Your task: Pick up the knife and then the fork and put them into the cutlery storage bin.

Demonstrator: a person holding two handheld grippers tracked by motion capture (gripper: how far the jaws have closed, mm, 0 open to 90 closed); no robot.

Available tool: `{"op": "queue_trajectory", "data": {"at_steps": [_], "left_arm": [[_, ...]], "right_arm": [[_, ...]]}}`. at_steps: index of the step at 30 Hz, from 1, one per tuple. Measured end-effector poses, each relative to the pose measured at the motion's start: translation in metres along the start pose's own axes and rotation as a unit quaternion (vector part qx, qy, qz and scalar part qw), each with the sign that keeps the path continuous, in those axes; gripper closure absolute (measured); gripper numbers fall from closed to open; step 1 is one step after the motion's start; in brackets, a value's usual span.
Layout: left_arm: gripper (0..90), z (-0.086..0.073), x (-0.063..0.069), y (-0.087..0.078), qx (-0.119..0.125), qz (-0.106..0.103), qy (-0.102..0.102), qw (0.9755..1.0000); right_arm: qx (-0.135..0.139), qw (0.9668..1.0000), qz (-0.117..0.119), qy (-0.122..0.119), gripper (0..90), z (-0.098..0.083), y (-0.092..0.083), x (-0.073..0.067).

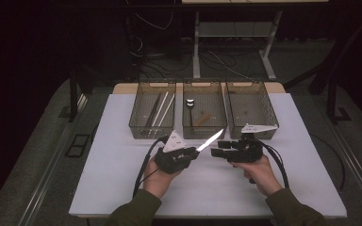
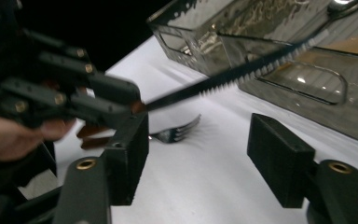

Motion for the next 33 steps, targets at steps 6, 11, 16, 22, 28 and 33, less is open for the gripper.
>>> {"op": "queue_trajectory", "data": {"at_steps": [6,11,16,22,28,33], "left_arm": [[76.6,0.0,0.012,0.006,0.002,-0.004,0.015,0.9999],[76.6,-0.001,0.017,0.01,0.005,-0.007,0.017,0.9998],[76.6,-0.002,0.016,0.01,0.006,-0.01,0.017,0.9998],[76.6,-0.003,0.017,0.013,0.01,-0.018,0.012,0.9997],[76.5,-0.004,0.018,0.015,0.012,-0.027,0.012,0.9995],[76.0,-0.004,0.019,0.017,0.008,-0.035,0.012,0.9993]], "right_arm": [[0.017,0.9997,0.013,0.014,46.2,0.0,0.001,-0.003],[0.017,0.9993,0.027,0.018,54.9,-0.001,0.005,-0.003],[0.03,0.9985,0.036,0.027,65.7,-0.003,0.005,-0.004],[0.047,0.9976,0.045,0.022,75.0,-0.001,0.003,-0.006],[0.052,0.9969,0.056,0.018,80.7,0.001,0.0,-0.009],[0.052,0.9963,0.069,0.009,89.1,0.004,-0.001,-0.015]]}}
Point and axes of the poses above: each handheld gripper's, and its own axes: y roughly forward along the jaws, z roughly out of its top, x roughly to its right, the point moved 2 cm from there along y, roughly forward along the jaws, and after that the axes turned 4 degrees about -y, right-handed, at the moved point
